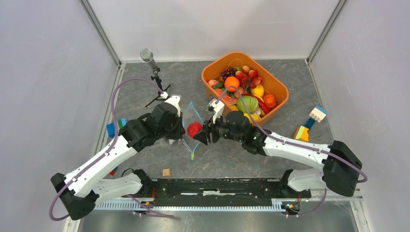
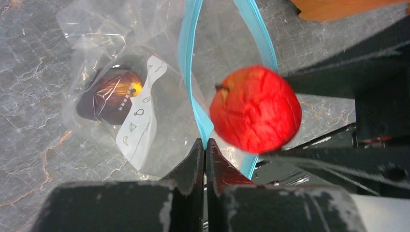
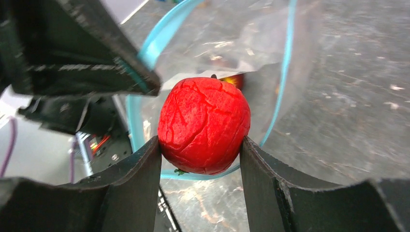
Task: Place the food in the zip-top bag and seal the zipper
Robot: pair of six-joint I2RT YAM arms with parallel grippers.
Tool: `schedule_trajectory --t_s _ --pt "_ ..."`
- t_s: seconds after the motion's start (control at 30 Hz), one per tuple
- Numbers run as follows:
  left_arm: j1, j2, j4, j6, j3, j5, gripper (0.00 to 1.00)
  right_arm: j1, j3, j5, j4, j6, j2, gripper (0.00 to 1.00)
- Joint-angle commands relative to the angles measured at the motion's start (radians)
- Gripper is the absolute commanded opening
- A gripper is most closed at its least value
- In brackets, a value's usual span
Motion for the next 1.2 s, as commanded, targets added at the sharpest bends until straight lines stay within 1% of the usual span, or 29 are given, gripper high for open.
schedule_trajectory --t_s 0.0,0.17,0.23,0.33,0.4,0.5,0.63,0.8,0.9,0.97,1.0,1.03,1.07,1.1,1.17 --pt "0.003 -0.010 0.039 0.022 0.010 0.035 0.02 0.017 0.100 0.248 -0.133 -0.033 0.021 0.48" --pt "0.003 -0.015 0.040 0.016 0.032 0.092 0.02 0.025 0.146 0.215 -0.109 -0.056 0.047 0.52" --pt "0.003 -0.023 0.040 0.001 0.048 0.120 0.02 0.030 0.161 0.233 -0.101 -0.056 0.053 0.55" --pt "0.003 -0.036 0.034 -0.012 0.071 0.134 0.02 0.042 0.213 0.259 -0.141 -0.086 0.077 0.55" --pt "0.003 -0.046 0.031 -0.020 0.083 0.134 0.02 0.054 0.254 0.277 -0.191 -0.114 0.096 0.63" --pt "0.003 -0.059 0.020 -0.034 0.099 0.105 0.02 0.062 0.255 0.260 -0.191 -0.130 0.088 0.74" --pt "0.003 -0.065 -0.010 -0.050 0.119 0.046 0.02 0.062 0.210 0.162 -0.116 -0.141 0.023 0.83" --pt "0.003 -0.085 -0.026 -0.061 0.120 -0.025 0.02 0.062 0.181 0.066 -0.061 -0.158 -0.054 0.85" --pt "0.003 -0.090 -0.041 -0.064 0.112 -0.068 0.02 0.062 0.151 0.049 -0.022 -0.177 -0.128 0.85" --pt "0.003 -0.092 -0.043 -0.064 0.104 -0.081 0.02 0.061 0.131 0.081 -0.007 -0.204 -0.178 0.85" --pt "0.003 -0.092 -0.042 -0.064 0.100 -0.080 0.02 0.062 0.127 0.126 -0.019 -0.218 -0.201 0.85" --pt "0.003 -0.092 -0.041 -0.065 0.096 -0.080 0.02 0.061 0.127 0.195 -0.040 -0.234 -0.216 0.85" --pt "0.003 -0.092 -0.040 -0.062 0.093 -0.077 0.02 0.061 0.131 0.277 -0.065 -0.244 -0.230 0.87" --pt "0.003 -0.092 -0.037 -0.060 0.090 -0.075 0.02 0.061 0.140 0.388 -0.101 -0.245 -0.236 0.91" --pt "0.003 -0.094 -0.025 -0.056 0.082 -0.063 0.02 0.048 0.167 0.561 -0.171 -0.245 -0.226 0.93"
